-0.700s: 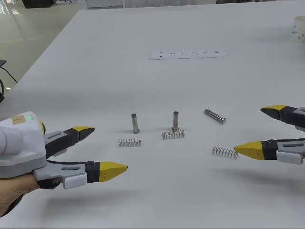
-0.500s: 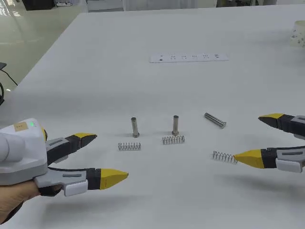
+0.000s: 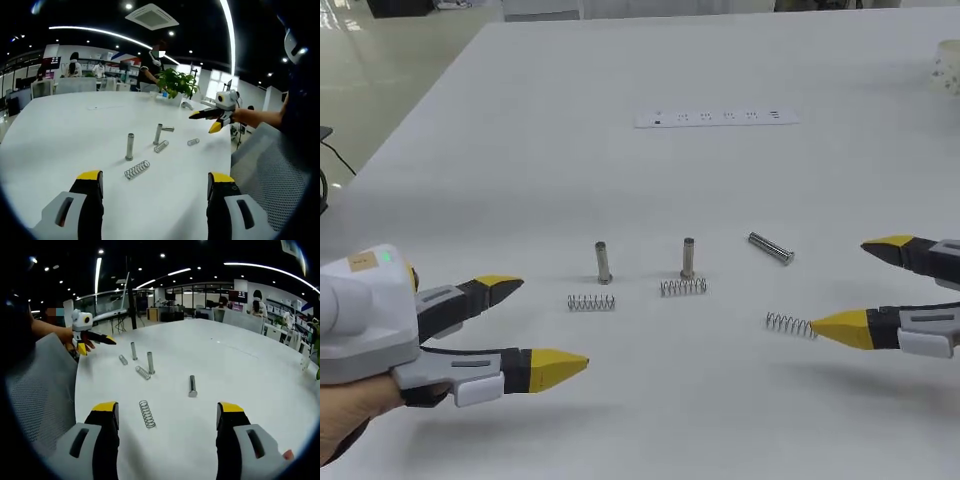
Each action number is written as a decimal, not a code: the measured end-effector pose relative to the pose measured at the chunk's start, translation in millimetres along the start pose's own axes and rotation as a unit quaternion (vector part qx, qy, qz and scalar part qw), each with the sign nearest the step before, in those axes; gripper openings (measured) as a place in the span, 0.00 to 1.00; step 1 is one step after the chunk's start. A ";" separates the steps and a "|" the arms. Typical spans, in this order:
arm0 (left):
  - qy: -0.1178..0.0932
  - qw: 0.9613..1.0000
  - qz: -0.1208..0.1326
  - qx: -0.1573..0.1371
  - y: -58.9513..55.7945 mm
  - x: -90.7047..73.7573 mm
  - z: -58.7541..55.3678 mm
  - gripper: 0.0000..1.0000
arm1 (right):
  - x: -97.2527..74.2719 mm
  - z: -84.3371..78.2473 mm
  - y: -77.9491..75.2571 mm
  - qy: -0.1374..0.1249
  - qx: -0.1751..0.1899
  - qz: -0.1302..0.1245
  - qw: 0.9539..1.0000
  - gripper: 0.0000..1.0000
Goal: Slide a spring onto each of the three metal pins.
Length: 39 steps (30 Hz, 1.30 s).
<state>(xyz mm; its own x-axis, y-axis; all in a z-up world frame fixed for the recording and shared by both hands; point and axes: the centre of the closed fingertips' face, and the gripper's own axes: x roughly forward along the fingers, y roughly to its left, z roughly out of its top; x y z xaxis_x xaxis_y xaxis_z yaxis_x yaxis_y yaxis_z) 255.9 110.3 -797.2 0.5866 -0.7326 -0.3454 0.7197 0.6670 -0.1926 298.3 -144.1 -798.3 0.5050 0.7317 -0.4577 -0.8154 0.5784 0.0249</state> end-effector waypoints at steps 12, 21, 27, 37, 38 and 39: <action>0.000 1.000 -0.001 -0.002 1.2 -0.1 -1.0 0.82 | 3.0 -3.0 2.2 0.005 0.002 0.003 1.000 0.80; -0.001 1.000 0.000 -0.001 1.3 -0.3 -0.4 0.82 | 1.2 -2.1 1.1 0.004 0.002 0.002 1.000 0.79; -0.001 1.000 0.000 -0.001 0.1 -0.3 -0.1 0.82 | 1.4 -3.1 1.2 0.005 0.003 0.003 1.000 0.79; 0.000 1.000 0.000 -0.002 0.4 -0.3 -0.4 0.82 | 1.1 -4.7 2.0 0.006 0.005 0.003 1.000 0.79; 0.000 1.000 0.000 -0.001 0.4 -0.2 -0.3 0.82 | 1.1 -4.6 2.0 0.006 0.005 0.003 1.000 0.79; 0.001 1.000 0.000 -0.001 0.4 -0.2 -0.3 0.82 | 1.1 -4.5 2.1 0.006 0.006 0.004 1.000 0.79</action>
<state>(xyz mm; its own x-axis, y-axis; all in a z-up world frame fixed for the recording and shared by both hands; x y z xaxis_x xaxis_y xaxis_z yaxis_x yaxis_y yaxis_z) 256.0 110.8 -797.5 0.5867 -0.7320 -0.3465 0.7182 0.6679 -0.1949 295.8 -143.8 -802.8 0.4958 0.7318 -0.4677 -0.8155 0.5774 0.0389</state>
